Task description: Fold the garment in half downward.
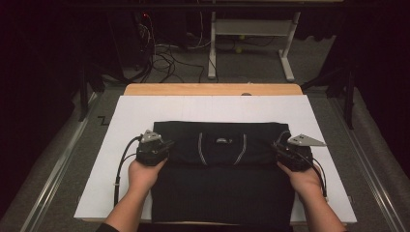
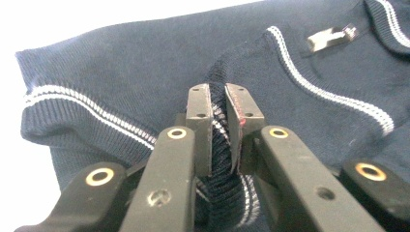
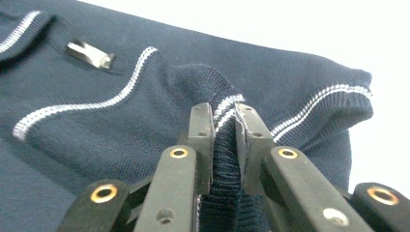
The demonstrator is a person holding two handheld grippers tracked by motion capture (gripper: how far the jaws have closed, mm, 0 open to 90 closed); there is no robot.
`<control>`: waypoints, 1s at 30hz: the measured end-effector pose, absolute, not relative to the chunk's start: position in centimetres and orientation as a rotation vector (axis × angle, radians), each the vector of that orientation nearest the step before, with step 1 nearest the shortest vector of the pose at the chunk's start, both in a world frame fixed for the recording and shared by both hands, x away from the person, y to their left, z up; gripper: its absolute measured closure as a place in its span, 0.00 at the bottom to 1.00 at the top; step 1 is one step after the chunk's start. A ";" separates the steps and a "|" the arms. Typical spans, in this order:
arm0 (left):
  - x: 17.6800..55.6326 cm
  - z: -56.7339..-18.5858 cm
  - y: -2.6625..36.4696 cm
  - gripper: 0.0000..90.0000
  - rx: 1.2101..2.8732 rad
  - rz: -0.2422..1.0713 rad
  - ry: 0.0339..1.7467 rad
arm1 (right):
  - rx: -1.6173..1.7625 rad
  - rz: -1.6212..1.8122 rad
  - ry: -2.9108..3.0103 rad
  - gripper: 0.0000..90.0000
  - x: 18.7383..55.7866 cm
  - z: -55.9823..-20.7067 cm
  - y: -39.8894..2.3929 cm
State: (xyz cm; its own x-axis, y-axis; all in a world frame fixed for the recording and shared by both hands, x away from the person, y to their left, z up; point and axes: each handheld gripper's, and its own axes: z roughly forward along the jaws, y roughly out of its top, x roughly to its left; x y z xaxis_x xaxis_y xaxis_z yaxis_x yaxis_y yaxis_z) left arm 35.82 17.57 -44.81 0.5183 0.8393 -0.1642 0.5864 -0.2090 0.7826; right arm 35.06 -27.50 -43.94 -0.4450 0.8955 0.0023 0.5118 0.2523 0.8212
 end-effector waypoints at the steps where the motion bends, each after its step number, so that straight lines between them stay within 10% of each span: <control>1: 35.6 -44.6 17.7 0.87 1.906 0.379 1.159 | 1.270 1.078 2.050 0.88 34.8 -43.8 -27.5; 30: 27.8 -46.2 19.1 0.86 1.950 0.338 1.088 | 1.181 1.141 2.036 0.88 27.2 -44.8 -28.2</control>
